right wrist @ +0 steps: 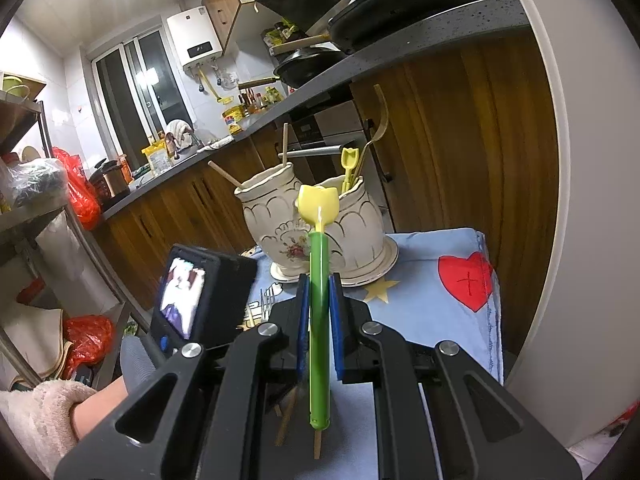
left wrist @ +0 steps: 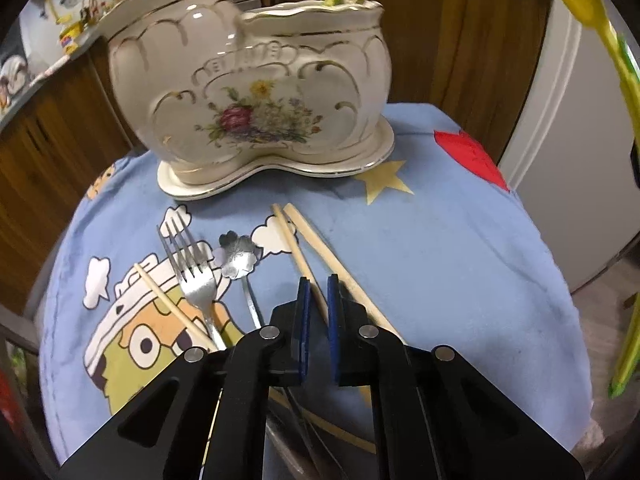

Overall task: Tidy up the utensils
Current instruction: 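Close the left tool on a wooden chopstick and lift it, then carry the chopstick to the tall cup while the right tool lowers the spatula into the small cup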

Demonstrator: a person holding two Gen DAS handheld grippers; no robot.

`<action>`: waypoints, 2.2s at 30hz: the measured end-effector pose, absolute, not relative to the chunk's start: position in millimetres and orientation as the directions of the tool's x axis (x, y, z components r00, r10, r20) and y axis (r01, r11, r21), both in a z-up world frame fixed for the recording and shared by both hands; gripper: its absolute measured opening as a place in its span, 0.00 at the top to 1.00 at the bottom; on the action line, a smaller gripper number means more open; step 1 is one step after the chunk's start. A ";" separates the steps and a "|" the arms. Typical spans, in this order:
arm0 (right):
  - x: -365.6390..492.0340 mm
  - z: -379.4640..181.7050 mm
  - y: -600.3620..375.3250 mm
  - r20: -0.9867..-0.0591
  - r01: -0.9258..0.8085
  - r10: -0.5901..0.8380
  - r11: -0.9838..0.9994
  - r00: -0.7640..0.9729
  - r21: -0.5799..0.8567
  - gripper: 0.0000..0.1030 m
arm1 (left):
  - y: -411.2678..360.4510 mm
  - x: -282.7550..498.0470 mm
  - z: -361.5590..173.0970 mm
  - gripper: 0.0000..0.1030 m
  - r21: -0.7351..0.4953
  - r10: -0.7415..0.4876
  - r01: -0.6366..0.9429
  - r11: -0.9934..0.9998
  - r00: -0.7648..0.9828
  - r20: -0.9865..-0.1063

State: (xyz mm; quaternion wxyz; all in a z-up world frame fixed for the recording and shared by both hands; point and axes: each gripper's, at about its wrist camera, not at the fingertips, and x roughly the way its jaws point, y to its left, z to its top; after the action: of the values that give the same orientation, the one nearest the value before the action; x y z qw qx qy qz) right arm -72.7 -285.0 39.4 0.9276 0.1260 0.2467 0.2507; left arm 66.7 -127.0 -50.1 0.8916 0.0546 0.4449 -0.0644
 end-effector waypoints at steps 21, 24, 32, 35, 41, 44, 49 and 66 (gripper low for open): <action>-59.3 36.7 -264.0 -0.354 -0.373 0.475 0.871 0.806 0.320 0.90 | -49.4 10.3 28.4 0.95 -0.130 -0.371 0.351 0.927 0.814 -0.447; -53.5 43.1 -263.9 -0.327 -0.362 0.460 0.876 0.826 0.318 0.90 | -30.7 2.5 45.2 0.95 -0.131 -0.386 0.363 0.923 0.855 -0.348; -17.3 86.2 -257.1 -0.233 -0.368 0.440 0.881 0.867 0.297 0.91 | 20.1 17.8 97.3 0.95 -0.199 -0.394 0.364 0.910 0.909 -0.137; 1.2 98.6 -253.2 -0.184 -0.382 0.450 0.870 0.874 0.313 0.90 | 29.4 37.4 111.6 0.95 -0.209 -0.372 0.350 0.913 0.925 -0.075; 40.1 99.2 -243.9 -0.136 -0.408 0.469 0.852 0.872 0.328 0.90 | 36.9 83.0 126.4 0.95 -0.227 -0.355 0.347 0.910 0.935 0.004; 53.8 93.9 -238.1 -0.142 -0.410 0.466 0.860 0.873 0.304 0.90 | 32.1 109.4 129.0 0.95 -0.241 -0.351 0.345 0.907 0.936 0.016; 73.6 78.1 -236.1 -0.176 -0.413 0.486 0.847 0.856 0.333 0.90 | 20.7 144.1 126.3 0.95 -0.238 -0.316 0.310 0.920 0.949 0.014; 86.1 60.9 -230.1 -0.216 -0.395 0.471 0.862 0.855 0.317 0.90 | 17.4 153.9 88.4 0.95 -0.218 -0.316 0.298 0.929 0.947 -0.055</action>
State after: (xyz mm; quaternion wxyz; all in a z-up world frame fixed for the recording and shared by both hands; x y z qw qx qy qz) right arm 86.1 -230.1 60.9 0.9540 0.1317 0.1448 0.2270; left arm 153.9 17.4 88.4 0.9812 -0.1037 0.0448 -0.1565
